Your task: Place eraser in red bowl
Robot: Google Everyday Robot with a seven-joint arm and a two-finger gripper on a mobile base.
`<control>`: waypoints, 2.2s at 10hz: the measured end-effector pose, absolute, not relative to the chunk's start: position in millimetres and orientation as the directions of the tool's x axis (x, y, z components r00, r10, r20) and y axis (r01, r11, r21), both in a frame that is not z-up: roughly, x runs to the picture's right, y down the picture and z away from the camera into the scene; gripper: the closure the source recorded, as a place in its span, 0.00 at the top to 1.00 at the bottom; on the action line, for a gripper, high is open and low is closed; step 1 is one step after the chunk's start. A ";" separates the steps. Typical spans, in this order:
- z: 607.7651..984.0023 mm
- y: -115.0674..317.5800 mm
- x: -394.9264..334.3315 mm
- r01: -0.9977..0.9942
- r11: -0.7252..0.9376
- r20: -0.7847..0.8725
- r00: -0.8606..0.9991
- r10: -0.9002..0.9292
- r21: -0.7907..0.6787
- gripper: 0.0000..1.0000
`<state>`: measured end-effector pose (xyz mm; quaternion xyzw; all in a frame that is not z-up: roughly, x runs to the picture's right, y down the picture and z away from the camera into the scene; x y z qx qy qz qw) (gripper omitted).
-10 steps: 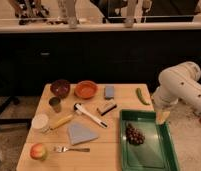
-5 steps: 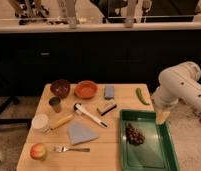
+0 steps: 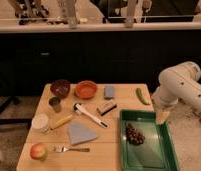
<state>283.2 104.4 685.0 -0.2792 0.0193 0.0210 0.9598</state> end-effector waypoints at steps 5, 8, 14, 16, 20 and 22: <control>685.0 104.4 283.2 -0.051 0.843 -0.049 0.998 0.030 -0.535 0.80; 685.0 104.4 283.2 -0.051 0.843 -0.049 0.998 0.030 -0.535 0.80; 685.0 104.4 283.2 -0.051 0.843 -0.049 0.998 0.030 -0.535 0.80; 685.0 104.4 283.2 -0.051 0.843 -0.049 0.998 0.030 -0.535 0.80; 688.1 103.5 262.4 0.003 0.845 -0.009 1.000 -0.009 -0.535 0.80; 691.9 102.3 239.9 0.061 0.841 0.029 0.998 -0.053 -0.538 0.80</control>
